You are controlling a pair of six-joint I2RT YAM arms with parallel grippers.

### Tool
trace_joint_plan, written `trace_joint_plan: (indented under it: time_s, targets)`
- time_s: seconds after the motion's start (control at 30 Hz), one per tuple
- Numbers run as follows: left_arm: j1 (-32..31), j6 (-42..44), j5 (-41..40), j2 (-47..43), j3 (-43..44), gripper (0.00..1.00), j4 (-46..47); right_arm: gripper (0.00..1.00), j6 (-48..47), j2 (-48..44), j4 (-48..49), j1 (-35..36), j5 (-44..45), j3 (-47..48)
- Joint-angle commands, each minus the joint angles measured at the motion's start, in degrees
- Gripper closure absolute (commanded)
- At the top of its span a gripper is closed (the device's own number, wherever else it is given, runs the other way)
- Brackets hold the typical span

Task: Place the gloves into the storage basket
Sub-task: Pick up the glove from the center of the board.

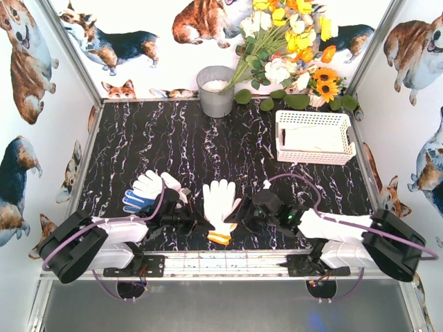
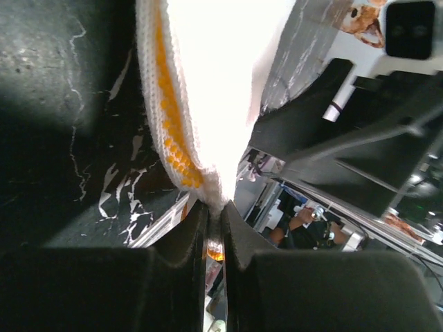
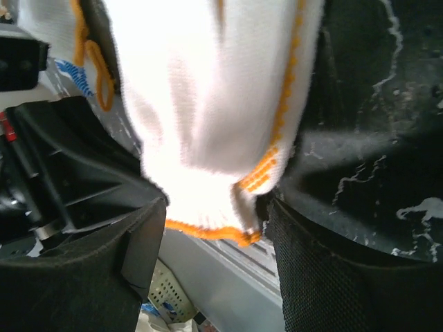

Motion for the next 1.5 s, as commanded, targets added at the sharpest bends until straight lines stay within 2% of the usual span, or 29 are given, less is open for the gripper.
trace_joint_plan:
  time_s: [0.0,0.03,0.13,0.43,0.7,1.07,1.47]
  targets:
    - [1.13,-3.99,2.32,-1.47,0.21,1.00,4.55,0.37,3.41,3.85,11.48,-0.08,-0.59,-2.82]
    - [1.19,-4.53,2.31,-1.74,-0.05,1.00,5.10,0.33,3.96,4.50,12.82,-0.08,-0.38,-3.34]
    - [1.58,-5.53,2.62,-2.46,-0.46,1.00,5.49,0.32,5.24,5.54,15.89,-0.08,0.43,-4.69]
    - [1.76,-6.91,3.47,-3.25,-0.59,1.00,6.44,0.28,6.84,3.09,15.47,-0.11,5.99,-6.74]
    - [1.80,-7.31,4.32,-3.83,-0.61,1.00,6.53,0.29,7.43,4.78,17.53,-0.13,7.31,-6.80]
    - [1.83,-7.21,4.77,-4.90,-0.48,1.00,6.17,0.32,8.28,13.62,27.17,-0.09,6.78,-5.94]
    - [1.86,-6.58,5.54,-5.61,-0.40,1.00,5.72,0.35,7.63,19.41,32.34,-0.08,6.92,-5.12]
